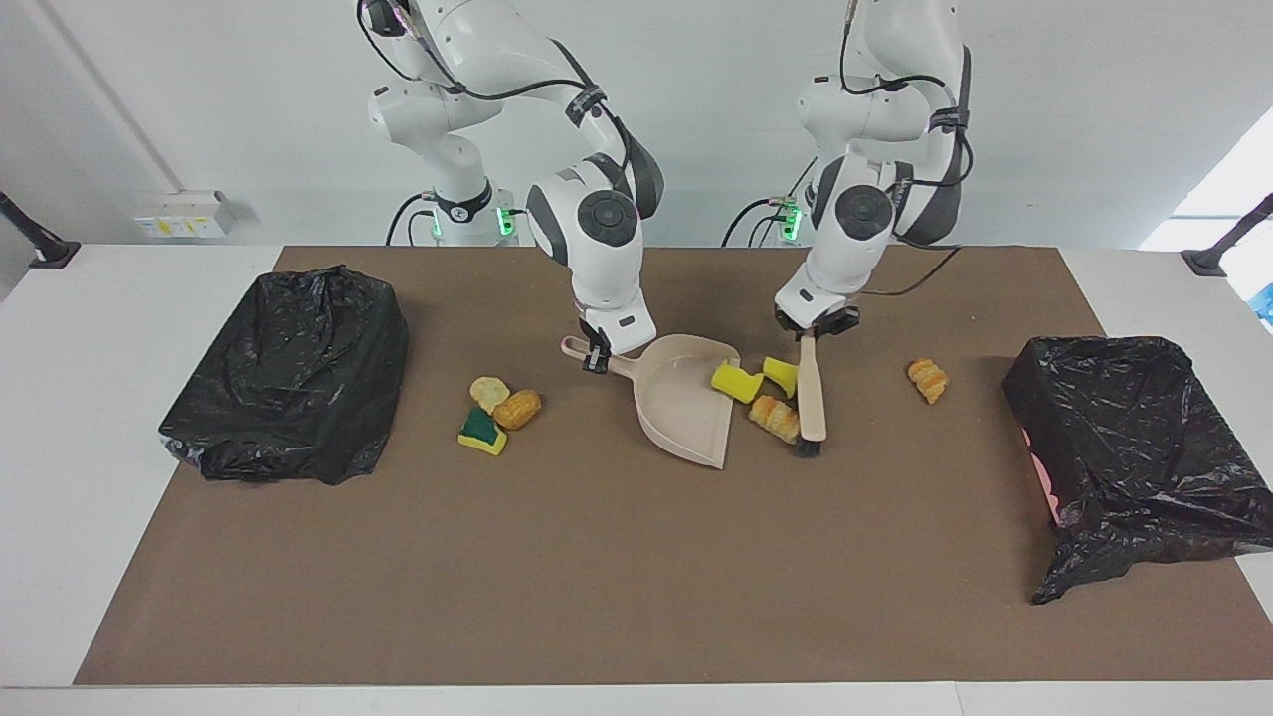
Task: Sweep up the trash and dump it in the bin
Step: 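Sweep the crusts and sponges with the left gripper into the dustpan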
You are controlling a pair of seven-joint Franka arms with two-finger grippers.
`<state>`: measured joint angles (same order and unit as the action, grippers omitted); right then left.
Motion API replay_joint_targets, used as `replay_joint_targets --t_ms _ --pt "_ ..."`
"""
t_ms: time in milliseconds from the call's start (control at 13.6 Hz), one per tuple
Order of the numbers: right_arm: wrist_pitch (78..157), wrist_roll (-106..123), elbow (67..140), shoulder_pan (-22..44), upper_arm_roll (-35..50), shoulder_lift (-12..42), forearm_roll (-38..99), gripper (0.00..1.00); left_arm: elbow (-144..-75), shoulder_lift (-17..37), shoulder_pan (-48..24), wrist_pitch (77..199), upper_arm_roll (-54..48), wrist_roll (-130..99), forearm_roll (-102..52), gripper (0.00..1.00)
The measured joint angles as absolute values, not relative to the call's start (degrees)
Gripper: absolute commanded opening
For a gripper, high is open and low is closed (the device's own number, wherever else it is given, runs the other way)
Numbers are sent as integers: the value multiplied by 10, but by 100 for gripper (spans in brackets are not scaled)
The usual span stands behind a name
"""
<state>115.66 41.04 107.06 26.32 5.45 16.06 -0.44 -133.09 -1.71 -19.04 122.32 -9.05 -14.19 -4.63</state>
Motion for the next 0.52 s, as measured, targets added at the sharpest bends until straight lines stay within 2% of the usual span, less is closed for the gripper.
replay_joint_targets --t_ms 294,515 --pt "1157 409 1071 263 54 161 -4 0 -1327 -18 -273 1241 -91 -170 -96 0" --pt "1157 408 1071 263 54 161 -4 0 -1295 -16 -275 1239 -83 -204 -100 0"
